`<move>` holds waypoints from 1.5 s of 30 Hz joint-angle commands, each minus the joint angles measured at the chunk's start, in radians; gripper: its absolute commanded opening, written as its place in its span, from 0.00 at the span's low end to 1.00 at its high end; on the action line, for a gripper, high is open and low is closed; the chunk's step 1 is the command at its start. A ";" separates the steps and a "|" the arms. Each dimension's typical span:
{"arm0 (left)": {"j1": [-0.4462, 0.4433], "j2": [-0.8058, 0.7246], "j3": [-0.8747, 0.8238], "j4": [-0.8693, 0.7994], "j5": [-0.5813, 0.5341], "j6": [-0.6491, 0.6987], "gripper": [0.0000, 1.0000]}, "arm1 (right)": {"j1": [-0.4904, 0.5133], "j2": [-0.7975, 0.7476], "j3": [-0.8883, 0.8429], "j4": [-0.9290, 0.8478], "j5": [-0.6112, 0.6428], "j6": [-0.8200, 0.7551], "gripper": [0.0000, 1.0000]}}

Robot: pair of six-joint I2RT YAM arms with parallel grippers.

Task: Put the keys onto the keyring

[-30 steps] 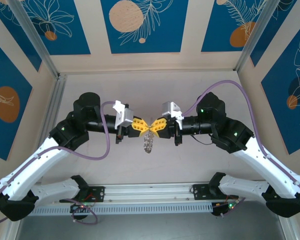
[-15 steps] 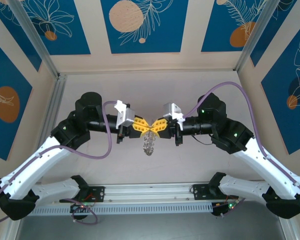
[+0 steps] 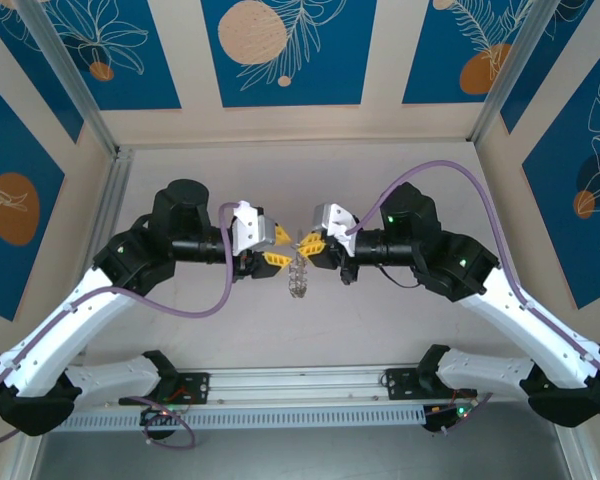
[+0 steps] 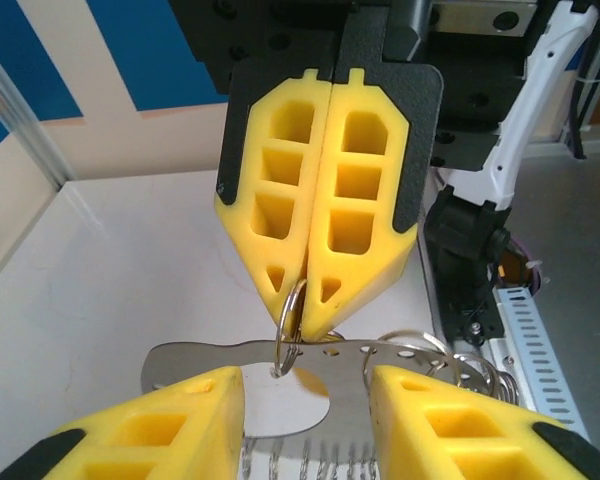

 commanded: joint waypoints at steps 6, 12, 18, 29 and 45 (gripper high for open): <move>0.001 -0.009 0.019 -0.013 -0.058 0.040 0.38 | 0.069 0.055 0.099 -0.092 0.134 -0.077 0.00; 0.001 0.003 0.019 0.004 -0.029 0.043 0.31 | 0.093 0.086 0.131 -0.130 0.147 -0.093 0.00; 0.000 0.016 0.018 -0.023 -0.026 0.061 0.18 | 0.094 0.089 0.142 -0.112 0.130 -0.094 0.00; -0.001 0.022 0.012 -0.041 -0.034 0.071 0.00 | 0.094 0.085 0.150 -0.101 0.112 -0.098 0.00; 0.044 -0.046 -0.086 0.259 0.207 -0.162 0.00 | 0.055 -0.026 0.004 0.011 0.013 -0.016 0.14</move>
